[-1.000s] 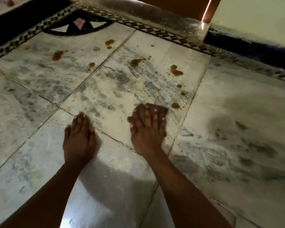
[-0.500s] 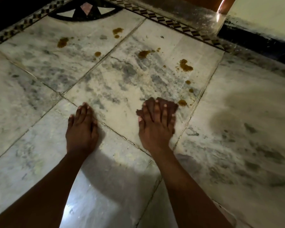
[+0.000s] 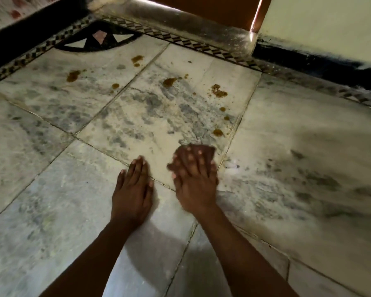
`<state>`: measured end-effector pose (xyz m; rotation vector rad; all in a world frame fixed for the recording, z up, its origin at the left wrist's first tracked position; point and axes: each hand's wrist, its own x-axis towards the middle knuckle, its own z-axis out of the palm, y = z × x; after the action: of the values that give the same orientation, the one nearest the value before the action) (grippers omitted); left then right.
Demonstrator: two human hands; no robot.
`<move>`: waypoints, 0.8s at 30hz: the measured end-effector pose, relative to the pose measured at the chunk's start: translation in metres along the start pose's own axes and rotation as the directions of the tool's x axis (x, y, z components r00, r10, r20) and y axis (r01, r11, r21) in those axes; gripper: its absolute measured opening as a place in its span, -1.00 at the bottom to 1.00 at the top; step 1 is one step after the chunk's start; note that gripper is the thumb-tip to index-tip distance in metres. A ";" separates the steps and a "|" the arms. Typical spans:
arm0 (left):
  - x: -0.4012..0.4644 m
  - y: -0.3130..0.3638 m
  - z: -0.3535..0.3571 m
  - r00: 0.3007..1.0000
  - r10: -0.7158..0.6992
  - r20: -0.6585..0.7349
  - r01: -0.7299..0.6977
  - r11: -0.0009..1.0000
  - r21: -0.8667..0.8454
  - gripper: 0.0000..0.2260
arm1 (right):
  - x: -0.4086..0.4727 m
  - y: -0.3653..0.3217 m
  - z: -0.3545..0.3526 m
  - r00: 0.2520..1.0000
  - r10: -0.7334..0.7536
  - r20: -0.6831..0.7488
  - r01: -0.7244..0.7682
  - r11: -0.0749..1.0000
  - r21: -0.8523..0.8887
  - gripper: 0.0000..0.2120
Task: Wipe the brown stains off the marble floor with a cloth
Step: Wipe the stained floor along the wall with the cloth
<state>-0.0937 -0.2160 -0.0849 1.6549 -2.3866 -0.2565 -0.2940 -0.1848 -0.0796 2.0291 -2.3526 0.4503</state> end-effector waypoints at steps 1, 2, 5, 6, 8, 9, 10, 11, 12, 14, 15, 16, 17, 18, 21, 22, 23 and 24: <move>0.000 0.000 -0.001 1.000 0.003 -0.001 -0.003 1.000 -0.001 -0.42 | -0.020 0.001 -0.007 0.987 -0.158 0.029 0.158 0.987 -0.006 -0.49; 0.000 0.002 -0.001 1.000 0.005 0.000 -0.005 1.000 -0.003 -0.42 | -0.039 0.009 -0.015 0.964 -0.262 0.054 0.262 0.965 -0.002 -0.48; -0.002 0.005 -0.001 1.000 -0.008 0.001 0.008 1.000 -0.004 -0.42 | -0.065 0.058 -0.035 0.965 -0.230 0.126 0.236 0.971 -0.035 -0.47; -0.002 0.005 -0.001 1.000 -0.013 0.001 0.013 1.000 0.001 -0.42 | -0.060 0.075 -0.034 0.989 -0.114 0.094 0.120 0.990 -0.070 -0.46; -0.001 0.005 -0.002 1.000 -0.017 0.008 0.017 1.000 0.002 -0.42 | -0.034 0.093 -0.031 0.983 0.183 -0.010 -0.184 0.980 -0.081 -0.45; -0.001 0.006 -0.003 1.000 -0.020 0.013 0.020 1.000 0.001 -0.42 | -0.017 0.090 -0.025 0.950 0.310 -0.037 -0.312 0.948 -0.055 -0.44; -0.002 0.007 -0.003 1.000 -0.019 0.018 0.019 1.000 0.003 -0.42 | 0.000 0.083 -0.019 0.920 0.392 -0.018 -0.393 0.919 -0.024 -0.42; -0.003 0.008 -0.003 1.000 -0.018 0.025 0.018 1.000 0.001 -0.41 | 0.012 0.072 -0.016 0.909 0.417 0.017 -0.417 0.909 -0.004 -0.40; -0.003 0.008 -0.003 0.999 -0.017 0.026 0.017 1.000 0.000 -0.40 | 0.016 0.061 -0.012 0.925 0.378 0.030 -0.378 0.926 0.014 -0.40; -0.003 0.008 -0.003 0.999 -0.030 0.014 0.030 1.000 -0.002 -0.39 | -0.002 0.048 -0.013 0.996 0.082 0.035 -0.081 0.996 -0.023 -0.48; -0.002 0.009 -0.002 0.999 -0.030 0.013 0.030 1.000 -0.004 -0.38 | -0.022 0.049 -0.020 0.994 -0.099 0.057 0.101 0.994 -0.038 -0.49; -0.002 0.011 -0.002 0.999 -0.035 0.009 0.035 0.999 -0.004 -0.37 | -0.044 0.055 -0.028 0.967 -0.237 0.090 0.241 0.970 -0.030 -0.50; -0.002 0.015 0.000 0.999 -0.045 0.008 0.045 0.999 -0.007 -0.36 | -0.064 0.066 -0.038 0.936 -0.321 0.147 0.325 0.946 -0.006 -0.50; -0.002 0.017 0.001 0.998 -0.057 0.005 0.057 0.998 -0.004 -0.35 | -0.075 0.081 -0.047 0.920 -0.343 0.190 0.347 0.938 0.010 -0.49; -0.003 0.026 0.005 0.997 -0.074 0.000 0.074 0.997 0.028 -0.34 | -0.065 0.132 -0.052 0.992 -0.039 0.118 0.053 0.992 -0.116 -0.46; -0.003 0.027 0.006 0.997 -0.076 0.002 0.076 0.997 0.032 -0.34 | -0.050 0.141 -0.054 0.987 0.148 0.061 -0.140 0.982 -0.124 -0.46; -0.003 0.027 0.006 0.997 -0.081 0.004 0.081 0.996 0.033 -0.34 | -0.033 0.142 -0.050 0.946 0.322 0.046 -0.318 0.945 -0.077 -0.44; -0.003 0.027 0.006 0.996 -0.085 0.005 0.085 0.996 0.034 -0.34 | -0.017 0.135 -0.043 0.898 0.435 0.064 -0.434 0.900 -0.036 -0.43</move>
<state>-0.1185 -0.2037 -0.0836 1.7762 -2.3404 -0.2384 -0.4304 -0.1425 -0.0701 1.5183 -2.8435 0.3548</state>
